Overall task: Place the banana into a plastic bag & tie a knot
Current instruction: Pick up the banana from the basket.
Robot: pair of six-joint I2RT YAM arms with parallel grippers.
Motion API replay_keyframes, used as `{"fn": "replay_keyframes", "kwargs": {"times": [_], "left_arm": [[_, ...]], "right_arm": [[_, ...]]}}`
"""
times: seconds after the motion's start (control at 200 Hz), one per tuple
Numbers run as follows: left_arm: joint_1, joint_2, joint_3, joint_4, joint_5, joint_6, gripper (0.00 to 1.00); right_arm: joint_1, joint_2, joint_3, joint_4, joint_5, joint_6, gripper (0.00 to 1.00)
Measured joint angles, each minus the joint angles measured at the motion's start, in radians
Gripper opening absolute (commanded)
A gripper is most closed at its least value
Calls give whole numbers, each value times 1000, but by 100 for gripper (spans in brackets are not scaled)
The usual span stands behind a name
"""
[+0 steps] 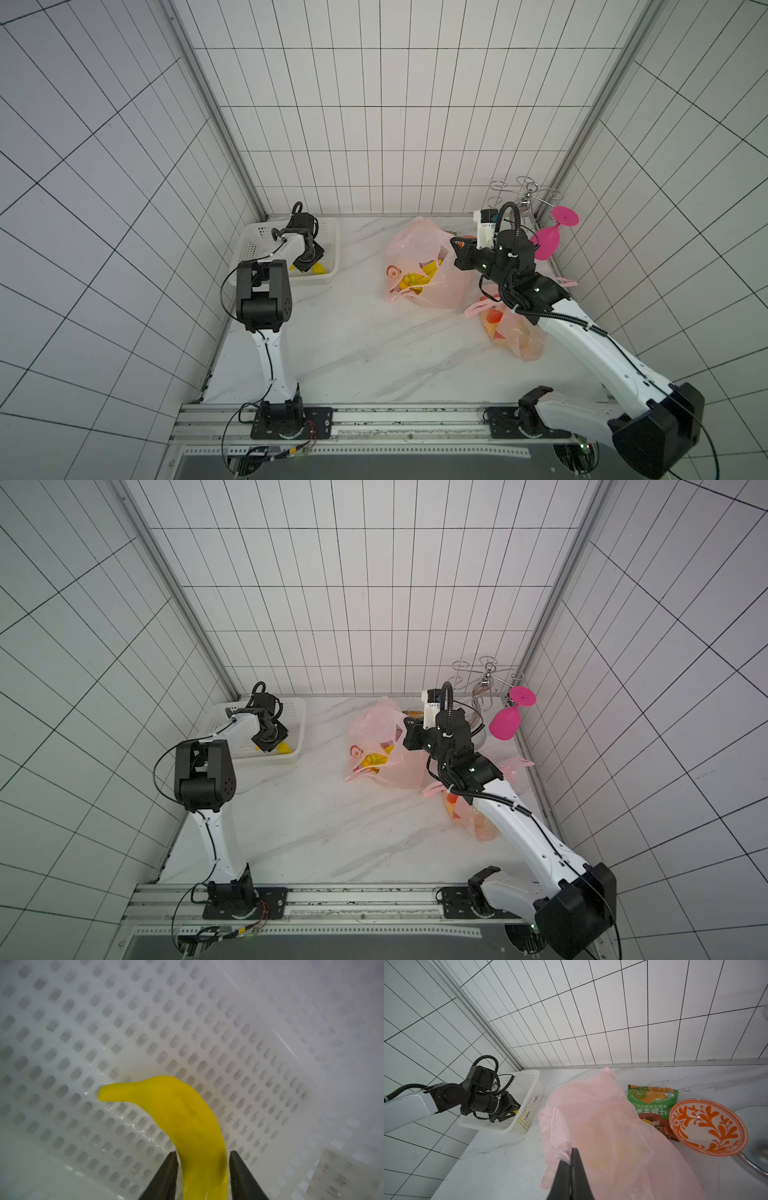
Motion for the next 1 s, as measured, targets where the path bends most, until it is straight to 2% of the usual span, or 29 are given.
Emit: {"fn": "replay_keyframes", "kwargs": {"times": [0.04,0.14,0.325,0.61,0.795,0.89,0.999], "left_arm": [[0,0,0,2,-1,-5,28],[0,-5,-1,16,-6,-2,23],[-1,-26,-18,47,-16,2,22],[-2,-13,2,28,-48,37,52],[-7,33,22,24,-58,55,54],[-11,72,40,14,-61,64,49],[-15,82,56,7,-73,79,29]], "right_arm": [[0,0,0,0,0,0,0],[0,0,0,-1,0,-1,0],[0,0,0,-4,3,-1,0],[0,0,0,-21,4,-1,0],[0,0,0,-23,3,-1,0],[0,0,0,-23,2,-1,0],[0,0,0,-23,0,-1,0]]}}
